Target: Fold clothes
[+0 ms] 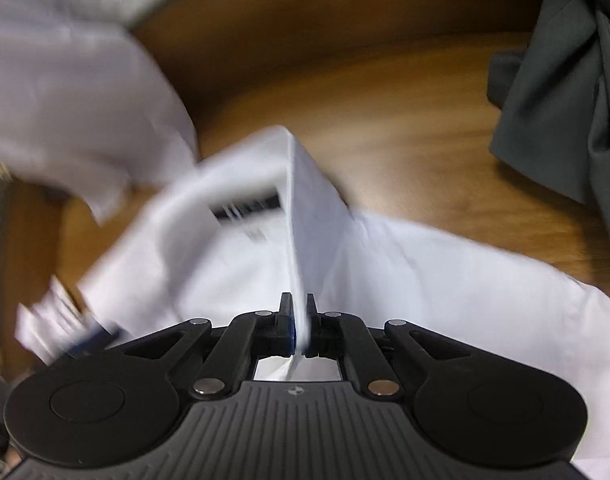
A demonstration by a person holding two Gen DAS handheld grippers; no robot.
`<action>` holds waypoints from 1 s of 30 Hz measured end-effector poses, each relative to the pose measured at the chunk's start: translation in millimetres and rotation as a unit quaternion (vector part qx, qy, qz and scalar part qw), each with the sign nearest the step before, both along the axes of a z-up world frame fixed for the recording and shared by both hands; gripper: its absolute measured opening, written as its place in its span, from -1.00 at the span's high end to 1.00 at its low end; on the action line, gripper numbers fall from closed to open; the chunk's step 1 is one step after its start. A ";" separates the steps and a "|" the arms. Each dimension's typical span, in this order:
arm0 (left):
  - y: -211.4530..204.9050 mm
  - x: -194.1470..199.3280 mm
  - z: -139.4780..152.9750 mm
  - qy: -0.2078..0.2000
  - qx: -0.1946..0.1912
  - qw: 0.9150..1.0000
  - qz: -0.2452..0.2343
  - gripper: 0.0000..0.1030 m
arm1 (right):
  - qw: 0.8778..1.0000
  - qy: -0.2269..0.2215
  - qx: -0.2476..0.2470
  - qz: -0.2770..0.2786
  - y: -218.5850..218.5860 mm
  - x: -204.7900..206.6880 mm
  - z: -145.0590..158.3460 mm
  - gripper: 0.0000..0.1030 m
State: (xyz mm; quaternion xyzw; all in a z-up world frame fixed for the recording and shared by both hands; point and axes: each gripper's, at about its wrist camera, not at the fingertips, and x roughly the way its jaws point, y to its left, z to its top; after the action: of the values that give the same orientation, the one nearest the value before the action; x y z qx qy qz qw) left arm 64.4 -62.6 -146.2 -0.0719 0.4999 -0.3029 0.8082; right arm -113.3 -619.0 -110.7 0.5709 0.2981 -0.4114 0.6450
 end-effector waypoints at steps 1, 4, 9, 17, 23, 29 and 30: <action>-0.4 1.5 -1.8 0.008 -0.008 1.000 0.001 0.83 | 1.000 -0.017 -0.002 -0.014 -4.3 -0.8 2.7 0.94; -9.2 2.4 4.1 -0.001 -0.028 1.000 -0.010 0.88 | 0.998 -0.043 0.011 -0.033 -17.7 5.3 -0.9 0.94; -29.7 1.2 14.6 -0.012 -0.043 0.998 -0.039 0.89 | 1.000 -0.022 0.010 -0.014 -21.4 32.4 -25.9 0.94; -71.4 -13.9 16.1 -0.015 -0.046 0.995 -0.086 0.89 | 0.999 0.020 -0.009 0.038 -28.3 53.4 -47.0 0.83; -103.0 -12.2 -10.7 -0.005 0.000 0.995 -0.103 0.87 | 0.998 -0.022 -0.042 0.039 -38.8 41.6 -39.7 0.38; -101.6 -10.4 1.1 -0.014 -0.006 0.989 -0.149 0.32 | 0.994 -0.026 -0.089 0.065 -52.0 24.9 -4.7 0.06; -93.9 -11.4 11.3 -0.027 -0.016 0.988 -0.153 0.15 | 0.992 -0.021 -0.099 0.069 -53.3 19.9 2.2 0.04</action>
State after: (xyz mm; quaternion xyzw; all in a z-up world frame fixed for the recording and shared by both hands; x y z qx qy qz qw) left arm 53.0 -156.5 -134.9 0.0012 0.4779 -0.4329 0.7643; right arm -93.4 -672.4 -108.5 0.4904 0.2809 -0.3812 0.7316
